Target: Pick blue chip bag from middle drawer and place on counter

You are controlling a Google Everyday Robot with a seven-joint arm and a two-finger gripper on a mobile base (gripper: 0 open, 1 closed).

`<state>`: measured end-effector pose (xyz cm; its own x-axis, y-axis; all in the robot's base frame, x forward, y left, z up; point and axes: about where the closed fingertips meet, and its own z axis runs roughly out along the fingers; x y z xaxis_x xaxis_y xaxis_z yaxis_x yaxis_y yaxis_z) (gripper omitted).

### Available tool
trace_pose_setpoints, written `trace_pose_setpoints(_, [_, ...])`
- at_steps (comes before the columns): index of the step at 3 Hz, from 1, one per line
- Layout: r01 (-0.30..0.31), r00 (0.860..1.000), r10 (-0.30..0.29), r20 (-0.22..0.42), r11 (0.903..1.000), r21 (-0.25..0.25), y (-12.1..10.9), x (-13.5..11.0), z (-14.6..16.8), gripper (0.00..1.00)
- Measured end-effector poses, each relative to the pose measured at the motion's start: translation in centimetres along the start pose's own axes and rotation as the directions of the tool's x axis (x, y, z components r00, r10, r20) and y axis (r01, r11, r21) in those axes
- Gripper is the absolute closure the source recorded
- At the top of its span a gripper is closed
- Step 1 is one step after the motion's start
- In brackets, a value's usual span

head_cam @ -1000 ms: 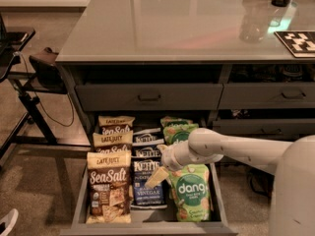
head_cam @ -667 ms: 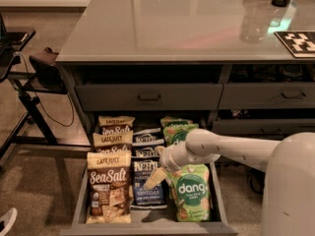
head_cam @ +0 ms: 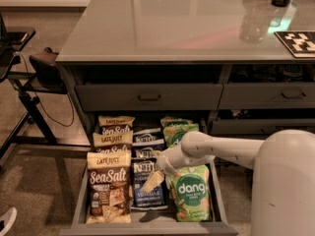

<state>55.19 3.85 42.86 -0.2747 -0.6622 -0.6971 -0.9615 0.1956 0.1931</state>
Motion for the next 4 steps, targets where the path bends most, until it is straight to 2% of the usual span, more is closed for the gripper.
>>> trace_pose_setpoints(1, [0.000,1.000,0.000,0.000,1.0000,0.000,0.00,0.00,0.00,0.19])
trace_pose_setpoints(4, [0.000,1.000,0.000,0.000,1.0000,0.000,0.02,-0.02,0.01,0.89])
